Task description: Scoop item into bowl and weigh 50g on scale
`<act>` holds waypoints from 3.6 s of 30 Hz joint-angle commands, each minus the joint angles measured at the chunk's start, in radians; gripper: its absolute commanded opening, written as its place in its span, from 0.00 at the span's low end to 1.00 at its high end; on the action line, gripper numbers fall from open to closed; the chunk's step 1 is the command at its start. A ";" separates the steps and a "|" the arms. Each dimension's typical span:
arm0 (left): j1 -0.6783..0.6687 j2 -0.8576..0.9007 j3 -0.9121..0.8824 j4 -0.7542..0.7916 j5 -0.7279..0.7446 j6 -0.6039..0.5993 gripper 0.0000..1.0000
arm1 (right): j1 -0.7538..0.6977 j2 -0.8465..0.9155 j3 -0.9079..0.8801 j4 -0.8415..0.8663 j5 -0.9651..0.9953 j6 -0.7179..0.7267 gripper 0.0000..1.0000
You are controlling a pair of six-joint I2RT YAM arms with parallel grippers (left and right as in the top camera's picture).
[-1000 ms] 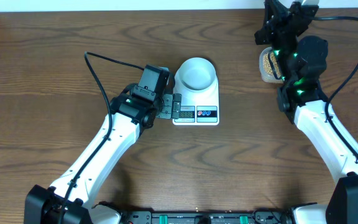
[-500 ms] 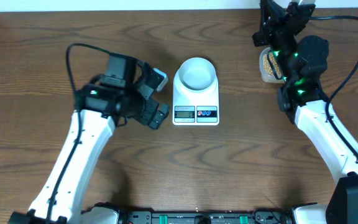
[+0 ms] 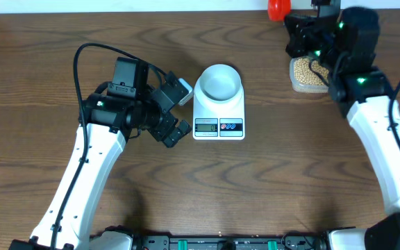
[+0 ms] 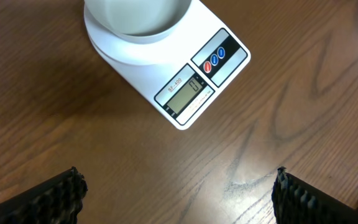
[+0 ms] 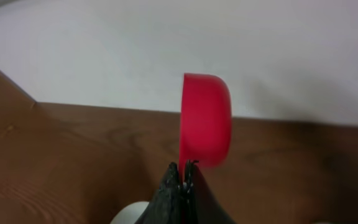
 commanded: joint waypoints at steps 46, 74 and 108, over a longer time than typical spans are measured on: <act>0.155 0.000 0.012 0.019 0.195 0.062 0.98 | 0.005 -0.004 0.173 -0.534 -0.037 -0.273 0.01; 0.189 0.000 0.041 -0.048 0.198 0.205 0.98 | 0.005 -0.003 0.173 -0.531 -0.037 -0.280 0.01; 0.189 0.000 0.041 -0.014 0.191 0.126 0.98 | 0.006 -0.003 0.173 -0.479 -0.037 -0.280 0.01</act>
